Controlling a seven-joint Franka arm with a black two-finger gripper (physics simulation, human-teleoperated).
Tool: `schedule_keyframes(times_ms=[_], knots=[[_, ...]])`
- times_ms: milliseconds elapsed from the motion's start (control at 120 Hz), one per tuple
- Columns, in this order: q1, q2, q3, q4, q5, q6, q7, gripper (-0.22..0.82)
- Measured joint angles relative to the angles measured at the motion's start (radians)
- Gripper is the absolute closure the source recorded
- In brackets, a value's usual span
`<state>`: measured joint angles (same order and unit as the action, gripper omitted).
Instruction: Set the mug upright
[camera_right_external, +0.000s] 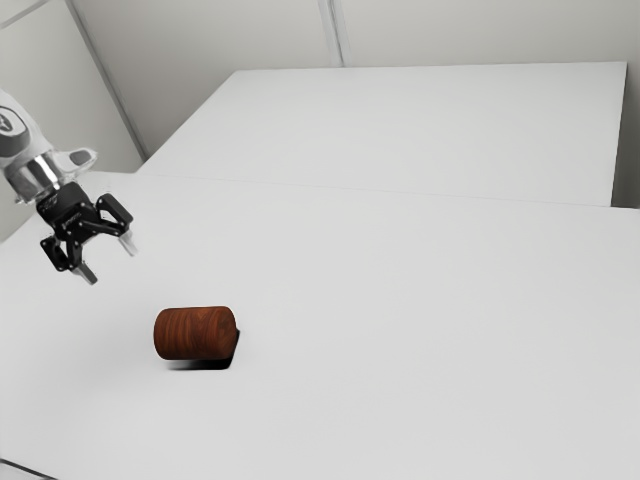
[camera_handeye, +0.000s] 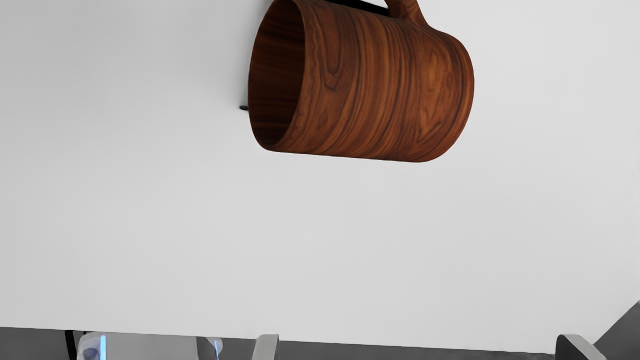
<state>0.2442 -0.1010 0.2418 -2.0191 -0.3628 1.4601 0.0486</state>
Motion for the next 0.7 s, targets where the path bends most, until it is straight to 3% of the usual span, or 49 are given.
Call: schedule_keyframes(times_ms=[217,492,700], knots=[[0.064,0.032,0.036,-0.140,-0.107,-0.023,0.022,0.00],[0.117,0.146,0.038,-0.140,-0.192,0.016,0.080,0.00],[0.090,0.217,0.037,-0.116,-0.278,0.077,0.124,0.00]])
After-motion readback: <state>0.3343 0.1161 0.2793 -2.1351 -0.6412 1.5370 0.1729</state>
